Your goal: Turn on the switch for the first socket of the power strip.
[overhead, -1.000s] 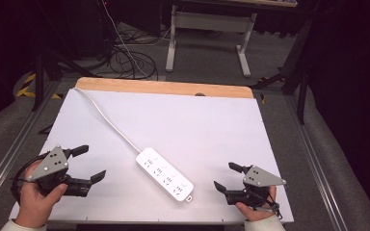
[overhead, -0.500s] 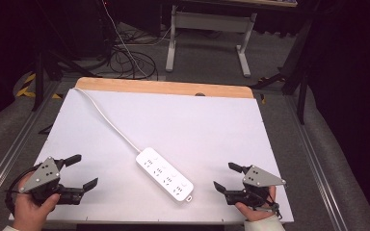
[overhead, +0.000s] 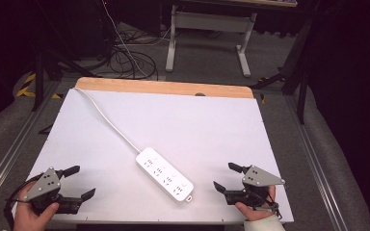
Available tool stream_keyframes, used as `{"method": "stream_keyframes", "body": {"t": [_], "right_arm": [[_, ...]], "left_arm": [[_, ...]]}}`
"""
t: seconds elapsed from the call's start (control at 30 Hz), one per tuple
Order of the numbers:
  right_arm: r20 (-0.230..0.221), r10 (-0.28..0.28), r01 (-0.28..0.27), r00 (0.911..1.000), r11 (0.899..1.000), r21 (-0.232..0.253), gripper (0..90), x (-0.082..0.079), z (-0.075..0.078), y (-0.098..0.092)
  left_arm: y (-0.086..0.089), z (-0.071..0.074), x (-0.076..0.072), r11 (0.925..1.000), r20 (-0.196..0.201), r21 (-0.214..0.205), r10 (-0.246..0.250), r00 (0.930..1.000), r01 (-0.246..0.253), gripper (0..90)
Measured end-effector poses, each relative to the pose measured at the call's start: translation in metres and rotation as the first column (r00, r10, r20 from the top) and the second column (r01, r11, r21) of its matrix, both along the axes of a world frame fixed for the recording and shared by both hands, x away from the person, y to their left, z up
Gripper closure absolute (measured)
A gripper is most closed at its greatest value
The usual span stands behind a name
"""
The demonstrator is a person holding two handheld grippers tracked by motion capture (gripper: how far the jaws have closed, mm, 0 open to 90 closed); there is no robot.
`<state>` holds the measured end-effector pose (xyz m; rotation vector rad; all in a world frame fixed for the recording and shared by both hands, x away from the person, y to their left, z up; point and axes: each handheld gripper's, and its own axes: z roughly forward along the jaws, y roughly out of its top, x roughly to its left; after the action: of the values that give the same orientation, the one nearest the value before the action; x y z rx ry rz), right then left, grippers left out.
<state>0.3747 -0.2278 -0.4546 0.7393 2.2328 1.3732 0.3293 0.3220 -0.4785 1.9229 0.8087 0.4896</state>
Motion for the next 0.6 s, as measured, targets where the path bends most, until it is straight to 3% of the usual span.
{"method": "stream_keyframes", "body": {"t": [0.07,0.33,0.47,0.6], "right_arm": [[0.002,-0.002,0.002,1.0000,1.000,-0.003,20.2,0.000,0.000,0.000],[0.004,-0.001,0.001,1.0000,1.000,-0.006,20.2,-0.001,0.000,0.001],[0.005,-0.003,0.003,1.0000,1.000,-0.005,20.2,0.000,0.000,0.000],[0.005,-0.003,0.003,1.0000,1.000,-0.007,20.2,0.000,0.000,0.000]], "left_arm": [[0.001,0.000,0.001,0.9998,-0.013,-0.019,0.010,0.9999,-0.010,8.3],[0.001,0.007,-0.002,0.9980,0.043,-0.055,0.035,0.9985,-0.032,8.6],[0.001,0.010,-0.003,0.9987,0.071,-0.026,0.045,0.9965,-0.043,8.6],[0.002,0.012,-0.004,0.9984,0.074,-0.034,0.047,0.9961,-0.045,8.6]]}}
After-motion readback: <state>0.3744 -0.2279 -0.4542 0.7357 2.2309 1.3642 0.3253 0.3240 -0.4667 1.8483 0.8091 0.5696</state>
